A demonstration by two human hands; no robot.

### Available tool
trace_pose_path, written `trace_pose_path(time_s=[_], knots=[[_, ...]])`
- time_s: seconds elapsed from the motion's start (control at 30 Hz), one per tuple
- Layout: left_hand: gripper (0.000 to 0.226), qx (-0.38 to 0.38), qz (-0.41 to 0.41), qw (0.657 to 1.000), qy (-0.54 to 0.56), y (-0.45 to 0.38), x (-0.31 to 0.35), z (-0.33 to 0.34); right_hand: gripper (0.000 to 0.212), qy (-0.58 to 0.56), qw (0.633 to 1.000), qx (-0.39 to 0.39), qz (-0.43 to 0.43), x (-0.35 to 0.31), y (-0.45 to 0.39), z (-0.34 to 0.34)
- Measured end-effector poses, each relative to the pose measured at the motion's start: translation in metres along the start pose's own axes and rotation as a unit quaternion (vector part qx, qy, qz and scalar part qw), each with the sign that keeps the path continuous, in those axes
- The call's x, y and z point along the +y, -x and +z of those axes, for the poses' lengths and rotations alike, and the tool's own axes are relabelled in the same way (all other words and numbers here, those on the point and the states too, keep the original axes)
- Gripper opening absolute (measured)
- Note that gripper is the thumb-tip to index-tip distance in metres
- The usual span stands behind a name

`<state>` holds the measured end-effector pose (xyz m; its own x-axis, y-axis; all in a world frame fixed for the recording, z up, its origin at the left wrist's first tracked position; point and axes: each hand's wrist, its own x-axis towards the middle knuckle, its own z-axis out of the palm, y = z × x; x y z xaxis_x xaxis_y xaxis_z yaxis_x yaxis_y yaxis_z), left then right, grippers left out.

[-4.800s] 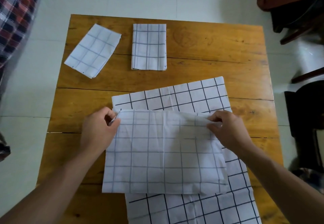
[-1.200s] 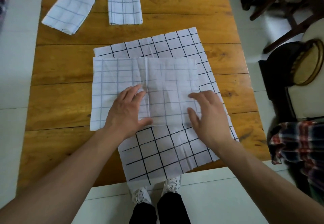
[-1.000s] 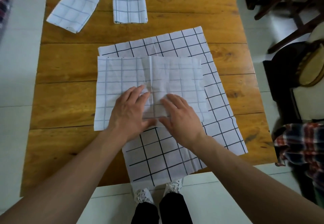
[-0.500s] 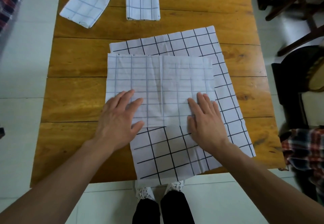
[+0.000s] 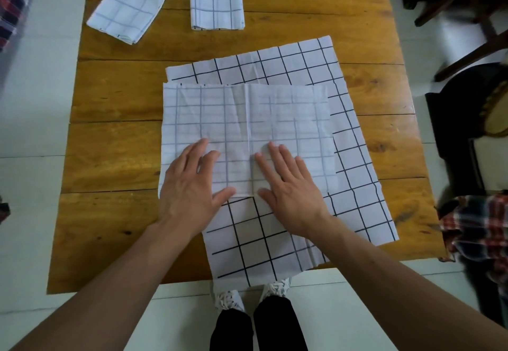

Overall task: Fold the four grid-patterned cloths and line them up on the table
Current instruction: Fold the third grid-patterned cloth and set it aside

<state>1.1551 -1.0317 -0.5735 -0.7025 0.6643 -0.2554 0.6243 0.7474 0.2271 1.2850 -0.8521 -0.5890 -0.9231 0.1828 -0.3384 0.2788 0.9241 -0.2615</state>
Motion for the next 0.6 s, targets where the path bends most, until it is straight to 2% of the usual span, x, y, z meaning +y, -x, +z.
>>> trace_pose_path(time_s=[0.2,0.33,0.5,0.6], knots=[[0.081,-0.017,0.036,0.999,-0.007,0.007,-0.02,0.0,0.058,-0.013,0.996,0.011,0.083,0.04,0.033,-0.003],[0.079,-0.014,0.028,0.999,0.008,0.014,-0.027,-0.002,0.063,-0.047,0.989,0.041,0.137,0.059,0.049,-0.002],[0.074,-0.025,0.016,1.0,0.004,0.018,-0.033,-0.001,0.071,-0.063,0.983,0.06,0.159,0.065,0.056,-0.007],[0.073,-0.029,0.012,0.999,0.008,0.018,-0.032,-0.001,0.069,-0.063,0.981,0.108,0.152,0.055,0.049,-0.016]])
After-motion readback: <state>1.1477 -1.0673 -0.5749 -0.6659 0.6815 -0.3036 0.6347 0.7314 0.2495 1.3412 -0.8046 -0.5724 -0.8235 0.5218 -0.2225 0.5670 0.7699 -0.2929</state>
